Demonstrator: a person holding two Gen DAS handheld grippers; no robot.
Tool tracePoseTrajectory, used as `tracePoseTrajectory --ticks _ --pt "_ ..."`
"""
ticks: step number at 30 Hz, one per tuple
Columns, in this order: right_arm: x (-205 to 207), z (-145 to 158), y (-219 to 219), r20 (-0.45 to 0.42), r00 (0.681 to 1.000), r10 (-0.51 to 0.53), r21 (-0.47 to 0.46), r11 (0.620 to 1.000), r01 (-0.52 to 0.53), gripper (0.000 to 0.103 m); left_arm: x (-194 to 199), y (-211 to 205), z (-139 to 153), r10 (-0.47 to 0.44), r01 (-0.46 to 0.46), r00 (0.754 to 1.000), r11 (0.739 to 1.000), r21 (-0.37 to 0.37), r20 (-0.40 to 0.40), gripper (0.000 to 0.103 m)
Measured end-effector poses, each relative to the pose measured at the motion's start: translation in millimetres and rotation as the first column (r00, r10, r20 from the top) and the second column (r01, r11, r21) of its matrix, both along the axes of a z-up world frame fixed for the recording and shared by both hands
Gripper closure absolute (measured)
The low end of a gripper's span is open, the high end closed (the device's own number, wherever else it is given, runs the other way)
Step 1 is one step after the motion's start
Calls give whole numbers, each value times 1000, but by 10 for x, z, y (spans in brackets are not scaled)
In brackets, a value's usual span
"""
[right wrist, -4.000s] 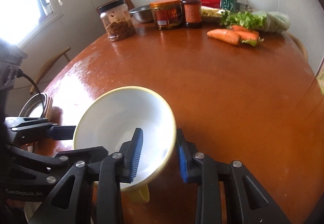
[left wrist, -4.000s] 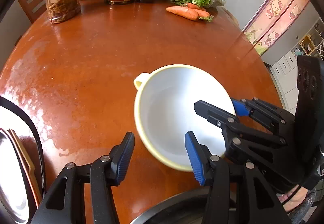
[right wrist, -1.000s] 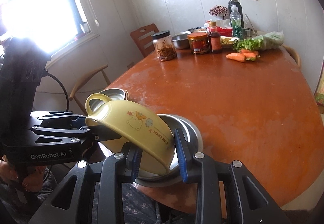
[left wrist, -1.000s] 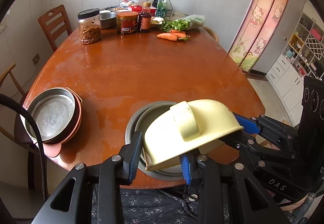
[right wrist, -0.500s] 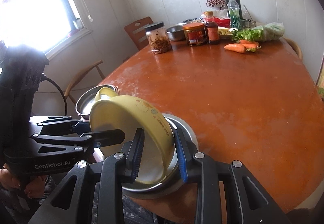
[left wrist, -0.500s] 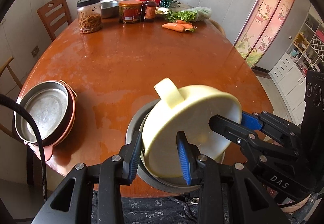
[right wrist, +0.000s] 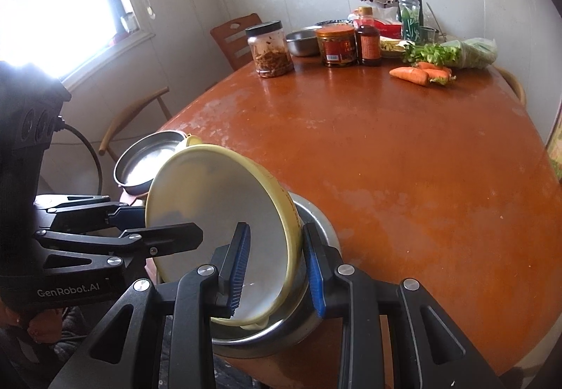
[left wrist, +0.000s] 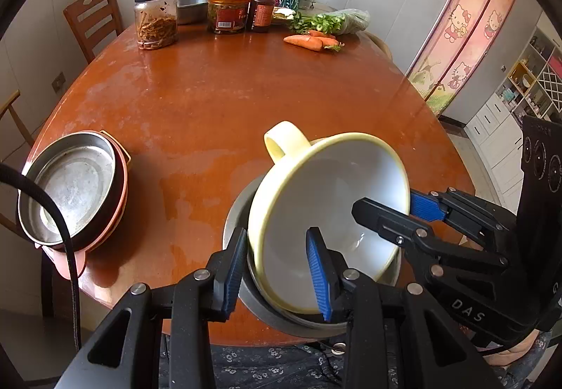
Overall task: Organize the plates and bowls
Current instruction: 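Open the left gripper and withdraw from the yellow bowl, then grasp the rim of the dish stack with the left gripper while the right gripper grasps its opposite rim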
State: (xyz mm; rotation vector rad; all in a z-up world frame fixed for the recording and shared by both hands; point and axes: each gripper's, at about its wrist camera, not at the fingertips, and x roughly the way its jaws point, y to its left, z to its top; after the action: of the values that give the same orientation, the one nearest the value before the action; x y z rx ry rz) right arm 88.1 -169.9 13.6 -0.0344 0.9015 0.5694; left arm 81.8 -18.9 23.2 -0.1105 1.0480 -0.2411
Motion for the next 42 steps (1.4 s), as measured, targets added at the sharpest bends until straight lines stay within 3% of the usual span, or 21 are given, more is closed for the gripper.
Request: tracePoseTrajectory --ticks 15,17,23,30,36,42 --pt "-48 66 -22 6 1000 -21 31 999 21 55 -80 68 75 1 -1 999 1000 -4 39 68" --pt "-70 103 -47 17 1000 -24 43 999 23 45 -105 84 94 5 -5 999 1000 1 47 65" --pt "-136 150 -110 36 998 -45 43 998 44 33 -178 170 115 18 -18 998 1000 -2 68 51" --pt "-167 27 -319 -34 995 -95 92 991 97 33 -219 253 84 16 -14 998 999 -44 66 47" --pt "-233 53 -441 -24 992 -124 97 987 125 31 -296 363 77 56 -52 995 997 -53 87 40" --pt "-242 33 -475 -25 990 -137 94 986 139 30 -322 448 -47 72 -68 996 995 -72 55 39"
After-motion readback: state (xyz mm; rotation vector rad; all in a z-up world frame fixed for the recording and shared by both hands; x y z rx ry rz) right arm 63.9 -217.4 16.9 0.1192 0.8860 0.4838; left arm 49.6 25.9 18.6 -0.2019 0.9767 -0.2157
